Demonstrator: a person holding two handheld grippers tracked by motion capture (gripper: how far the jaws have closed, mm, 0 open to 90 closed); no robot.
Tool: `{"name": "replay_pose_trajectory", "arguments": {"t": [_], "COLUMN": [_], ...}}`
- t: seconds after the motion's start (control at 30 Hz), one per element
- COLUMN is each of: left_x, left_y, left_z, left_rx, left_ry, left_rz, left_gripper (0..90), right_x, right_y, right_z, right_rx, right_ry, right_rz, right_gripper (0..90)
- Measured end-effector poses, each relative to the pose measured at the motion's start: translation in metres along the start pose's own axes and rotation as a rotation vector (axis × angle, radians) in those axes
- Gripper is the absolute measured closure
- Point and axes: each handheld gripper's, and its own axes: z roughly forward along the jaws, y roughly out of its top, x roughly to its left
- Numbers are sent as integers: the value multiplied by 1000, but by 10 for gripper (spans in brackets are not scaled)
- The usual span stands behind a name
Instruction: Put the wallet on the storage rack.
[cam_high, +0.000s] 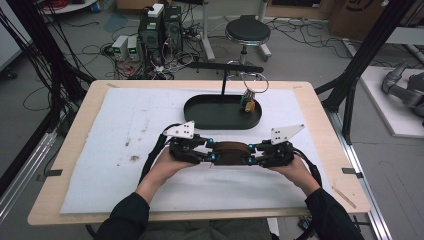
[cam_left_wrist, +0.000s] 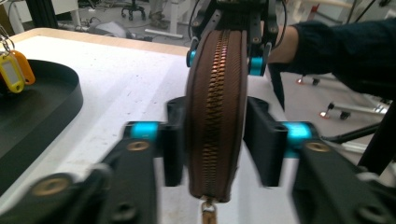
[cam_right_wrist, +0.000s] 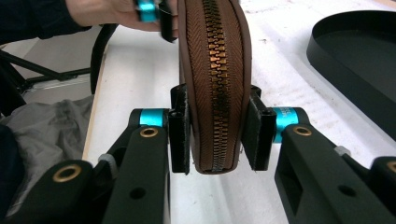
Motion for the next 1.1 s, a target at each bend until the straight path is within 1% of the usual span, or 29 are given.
{"name": "replay_pose_trajectory", "arguments": {"t": [0.03,0.1,0.17,0.2,0.23,0.27,0.37,0.43,0.5,0.6,0.63,0.67,0.8,0.87,0.9,0.93,1.0,1.03,1.1], "left_x": [0,-1,-2,-3,-3,-4,-4,-4,-5,-5,-5,-5,-6,-7,-7,-7,-8,-7,-6], "left_y": [0,1,0,-1,-1,-2,-4,-4,-4,-5,-5,-5,-4,-3,-3,-2,-1,0,1], "left_z": [-1,-1,-2,-2,-2,-2,-2,-2,-1,-1,-2,-3,-4,-4,-4,-5,-7,-9,-13], "left_rx": [0,0,-7,-12,-12,-20,-20,-37,-42,-42,-49,-51,-56,-64,-66,-74,-87,-92,-101], "left_ry": [2,5,1,0,3,11,5,-5,-12,-8,-12,-11,-4,-3,0,7,28,42,70], "left_rz": [-5,-10,-13,-12,-3,-2,15,18,26,33,33,33,53,51,51,51,49,50,49], "left_gripper": [439,393,388,387,387,391,440,471,493,562,610,622,655,664,667,669,671,671,672], "right_x": [0,0,0,0,0,0,1,1,1,2,2,2,2,2,2,2,0,-2,-3], "right_y": [0,0,1,1,1,2,3,3,3,4,4,4,4,5,5,5,4,3,3], "right_z": [0,-1,-2,-3,-3,-4,-4,-4,-3,-2,-2,-2,-2,-2,-3,-4,-6,-9,-15], "right_rx": [-5,-9,-24,-31,-40,-47,-52,-54,-53,-55,-56,-58,-65,-68,-70,-68,-76,-81,-99], "right_ry": [0,3,4,12,16,19,23,24,25,32,34,36,30,21,7,-9,-25,-39,-69], "right_rz": [-6,1,6,10,6,9,15,7,11,7,7,4,2,2,4,6,23,30,49], "right_gripper": [686,686,686,687,687,687,687,687,687,687,687,685,671,635,608,559,465,438,414]}}
